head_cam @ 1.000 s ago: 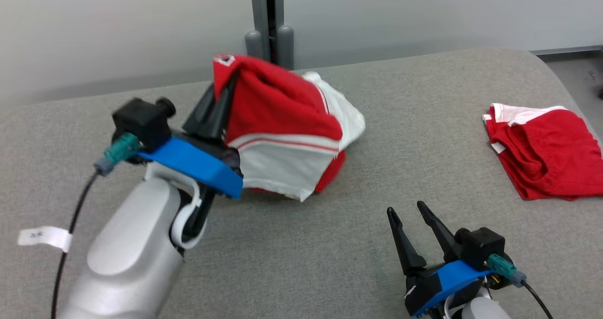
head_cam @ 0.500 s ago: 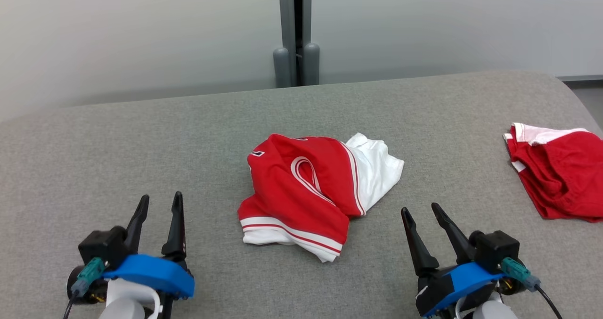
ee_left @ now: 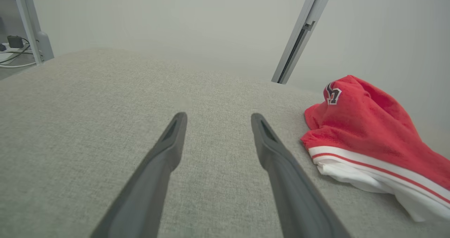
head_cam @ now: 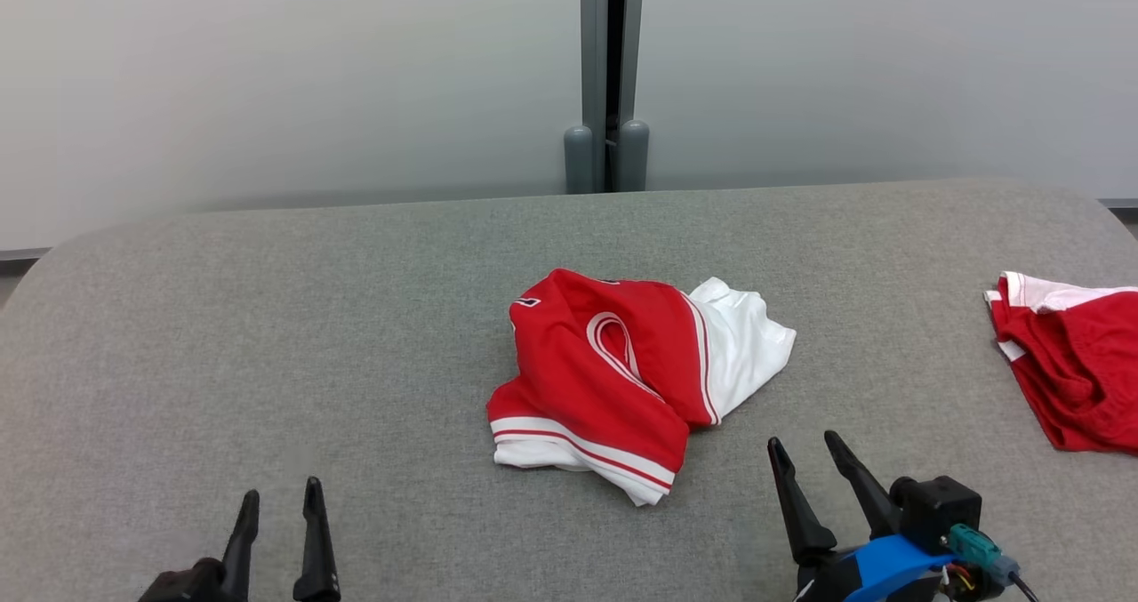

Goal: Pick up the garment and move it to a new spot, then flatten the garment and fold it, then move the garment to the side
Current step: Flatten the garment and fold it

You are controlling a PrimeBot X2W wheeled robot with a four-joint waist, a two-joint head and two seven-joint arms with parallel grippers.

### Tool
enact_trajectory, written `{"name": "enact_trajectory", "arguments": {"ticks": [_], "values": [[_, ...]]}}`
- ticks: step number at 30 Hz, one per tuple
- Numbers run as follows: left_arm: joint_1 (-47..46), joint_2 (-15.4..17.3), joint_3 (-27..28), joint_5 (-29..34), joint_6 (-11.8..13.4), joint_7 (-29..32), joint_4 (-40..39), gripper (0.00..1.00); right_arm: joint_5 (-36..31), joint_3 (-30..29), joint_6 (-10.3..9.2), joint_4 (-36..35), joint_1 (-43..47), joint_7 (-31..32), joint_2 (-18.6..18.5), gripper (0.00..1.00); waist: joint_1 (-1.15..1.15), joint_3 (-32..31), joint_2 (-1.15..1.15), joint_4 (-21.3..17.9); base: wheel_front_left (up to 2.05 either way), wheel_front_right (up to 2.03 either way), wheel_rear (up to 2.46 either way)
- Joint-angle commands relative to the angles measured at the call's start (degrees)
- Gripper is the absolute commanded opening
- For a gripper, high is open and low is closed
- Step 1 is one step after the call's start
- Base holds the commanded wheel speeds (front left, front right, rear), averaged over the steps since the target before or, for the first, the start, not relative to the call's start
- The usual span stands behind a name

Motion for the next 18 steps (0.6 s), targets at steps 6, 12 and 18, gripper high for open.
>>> {"name": "enact_trajectory", "arguments": {"ticks": [6, 12, 18], "values": [[0.12, -1.43, -0.42, 2.03, -0.92, -0.14, 0.59, 1.0, 2.06, 4.91, 0.0, -0.09, 0.37, -0.01, -0.15, 1.0, 0.01, 0.65, 0.0, 0.77, 0.0, 0.0, 0.0], [-1.66, -1.75, -2.18, 1.93, -0.88, -0.14, 1.1, 1.0, 5.51, 14.19, 0.0, 3.99, -2.19, -0.02, -0.25, 1.0, 0.01, 2.18, 0.0, 2.32, 0.0, 0.0, 0.0], [-2.6, -1.74, -3.28, 1.47, -0.88, -0.15, 1.25, 1.0, 7.45, 15.74, 0.0, 7.11, -4.95, -0.01, -0.17, 1.0, 0.01, 3.6, 0.0, 4.61, 0.0, 0.0, 0.0]]}}
